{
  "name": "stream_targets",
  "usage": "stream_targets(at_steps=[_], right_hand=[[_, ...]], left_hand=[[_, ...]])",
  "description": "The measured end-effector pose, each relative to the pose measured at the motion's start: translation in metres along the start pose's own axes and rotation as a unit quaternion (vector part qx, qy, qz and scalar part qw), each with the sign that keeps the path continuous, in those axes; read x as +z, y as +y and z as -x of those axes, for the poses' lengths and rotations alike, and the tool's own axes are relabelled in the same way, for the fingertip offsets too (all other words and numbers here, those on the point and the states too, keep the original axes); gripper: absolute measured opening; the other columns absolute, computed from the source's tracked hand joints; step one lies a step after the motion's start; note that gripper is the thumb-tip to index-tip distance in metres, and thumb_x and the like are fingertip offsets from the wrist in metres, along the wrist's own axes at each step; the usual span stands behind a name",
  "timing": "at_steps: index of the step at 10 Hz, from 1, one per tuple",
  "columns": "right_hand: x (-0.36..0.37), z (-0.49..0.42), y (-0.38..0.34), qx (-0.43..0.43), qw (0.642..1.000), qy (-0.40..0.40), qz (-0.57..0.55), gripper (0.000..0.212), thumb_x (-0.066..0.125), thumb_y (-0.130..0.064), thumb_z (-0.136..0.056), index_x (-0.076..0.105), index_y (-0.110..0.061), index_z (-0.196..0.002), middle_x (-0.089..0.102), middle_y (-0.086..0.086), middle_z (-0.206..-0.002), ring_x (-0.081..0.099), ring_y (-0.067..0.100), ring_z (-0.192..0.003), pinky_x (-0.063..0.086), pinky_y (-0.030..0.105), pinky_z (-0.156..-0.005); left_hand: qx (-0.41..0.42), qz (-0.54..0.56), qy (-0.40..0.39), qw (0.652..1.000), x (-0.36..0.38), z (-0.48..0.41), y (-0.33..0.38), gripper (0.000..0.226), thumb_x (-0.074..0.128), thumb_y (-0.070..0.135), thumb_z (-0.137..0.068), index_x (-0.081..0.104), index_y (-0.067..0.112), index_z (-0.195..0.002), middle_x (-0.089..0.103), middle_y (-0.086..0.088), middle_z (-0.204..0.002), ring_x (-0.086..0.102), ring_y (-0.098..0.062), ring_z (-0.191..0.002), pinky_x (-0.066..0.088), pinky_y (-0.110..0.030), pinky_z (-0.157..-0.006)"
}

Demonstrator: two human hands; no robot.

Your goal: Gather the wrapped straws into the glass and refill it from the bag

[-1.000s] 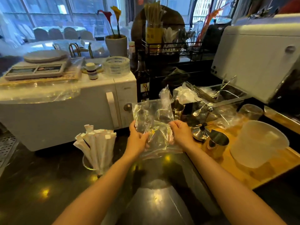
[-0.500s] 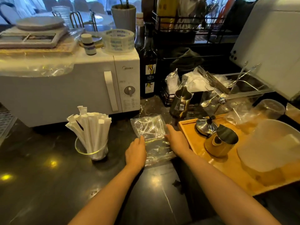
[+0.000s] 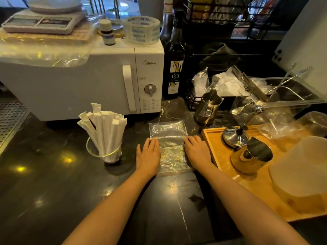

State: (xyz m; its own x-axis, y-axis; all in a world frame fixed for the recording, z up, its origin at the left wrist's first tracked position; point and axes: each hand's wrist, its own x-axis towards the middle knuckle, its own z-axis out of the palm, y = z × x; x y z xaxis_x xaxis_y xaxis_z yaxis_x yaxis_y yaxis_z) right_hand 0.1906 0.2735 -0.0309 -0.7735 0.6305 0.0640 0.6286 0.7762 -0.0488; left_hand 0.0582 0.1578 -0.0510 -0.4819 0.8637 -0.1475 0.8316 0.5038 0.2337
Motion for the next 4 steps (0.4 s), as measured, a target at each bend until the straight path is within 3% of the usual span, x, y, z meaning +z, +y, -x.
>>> stream_targets(at_steps=[2,4], right_hand=[[0.008,0.003,0.006,-0.004,1.0,-0.008,0.022,0.035,0.032,-0.027,-0.096,0.048,-0.007,-0.121,0.054,0.008,-0.127,0.044,0.027,-0.12,0.039,0.036,-0.084],[-0.01,0.007,-0.005,0.047,0.998,-0.027,-0.033,0.056,0.027,-0.039,-0.096,0.015,-0.012,-0.144,0.02,0.009,-0.154,0.015,0.025,-0.142,0.022,0.039,-0.113]], left_hand=[[0.012,-0.016,0.011,1.0,-0.004,0.002,-0.001,0.049,0.02,0.029,-0.097,0.009,0.013,-0.142,0.011,-0.005,-0.155,0.002,-0.023,-0.143,0.008,-0.046,-0.115],[0.038,0.01,0.041,0.998,-0.019,0.01,-0.002,0.052,0.018,0.031,-0.096,0.0,0.014,-0.143,0.001,-0.006,-0.156,-0.004,-0.023,-0.143,0.005,-0.044,-0.115]])
